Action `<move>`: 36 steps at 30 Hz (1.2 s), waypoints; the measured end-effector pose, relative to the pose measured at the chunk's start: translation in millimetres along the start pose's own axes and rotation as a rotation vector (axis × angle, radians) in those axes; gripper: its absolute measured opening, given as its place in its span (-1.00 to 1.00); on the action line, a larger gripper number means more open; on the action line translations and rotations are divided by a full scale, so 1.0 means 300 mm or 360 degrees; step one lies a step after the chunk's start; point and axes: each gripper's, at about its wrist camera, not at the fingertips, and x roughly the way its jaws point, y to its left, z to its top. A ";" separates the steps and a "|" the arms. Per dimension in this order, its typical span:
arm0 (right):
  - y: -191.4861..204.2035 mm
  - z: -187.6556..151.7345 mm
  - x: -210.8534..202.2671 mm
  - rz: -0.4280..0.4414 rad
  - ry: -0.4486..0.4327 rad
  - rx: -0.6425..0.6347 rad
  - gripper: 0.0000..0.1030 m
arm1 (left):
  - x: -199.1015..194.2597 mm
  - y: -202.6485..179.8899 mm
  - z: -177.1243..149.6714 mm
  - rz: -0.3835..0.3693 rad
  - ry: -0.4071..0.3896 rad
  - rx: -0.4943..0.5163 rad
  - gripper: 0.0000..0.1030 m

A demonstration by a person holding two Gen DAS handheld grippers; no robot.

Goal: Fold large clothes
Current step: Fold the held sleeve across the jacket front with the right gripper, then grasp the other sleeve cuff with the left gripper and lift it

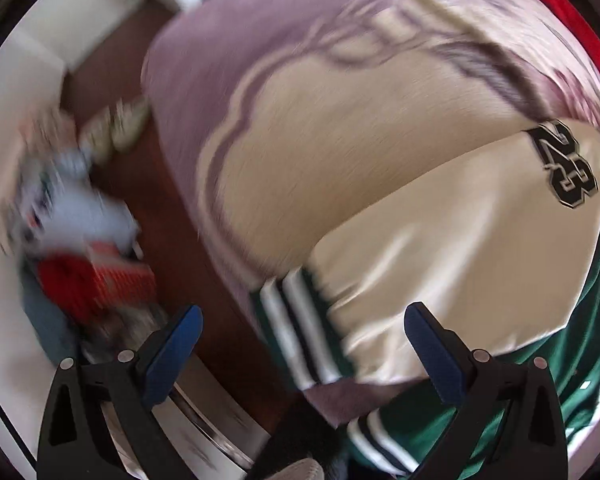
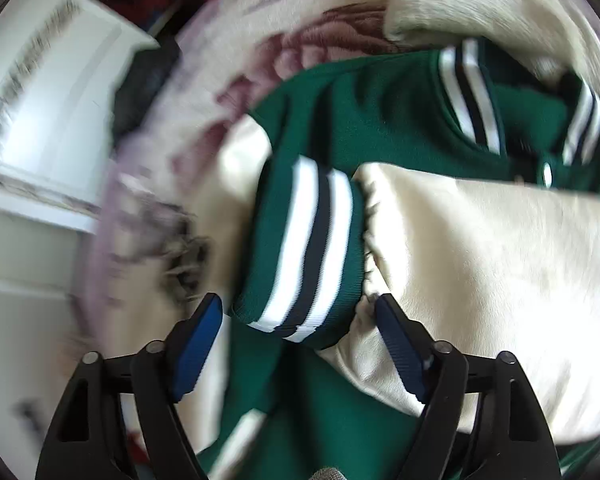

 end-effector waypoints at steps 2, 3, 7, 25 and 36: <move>-0.058 -0.008 -0.055 0.0031 -0.0009 0.0195 0.58 | 0.068 0.078 -0.026 -0.0137 0.0111 -0.0130 1.00; -0.078 0.003 -0.060 0.0021 -0.0003 0.0249 0.58 | 0.096 0.094 -0.035 -0.0195 0.0152 -0.0177 1.00; -0.054 0.043 0.002 -0.0095 0.0045 0.0234 0.58 | 0.247 0.137 -0.038 -0.0556 0.0331 -0.0392 1.00; 0.088 0.145 0.164 -0.0603 0.0113 0.0088 0.57 | -0.004 0.131 0.842 -0.0370 -0.0506 -0.0276 -0.67; 0.149 0.201 0.142 -0.0789 -0.0201 0.0209 -0.75 | 0.292 0.161 1.105 -0.0654 -0.0140 -0.0437 -0.01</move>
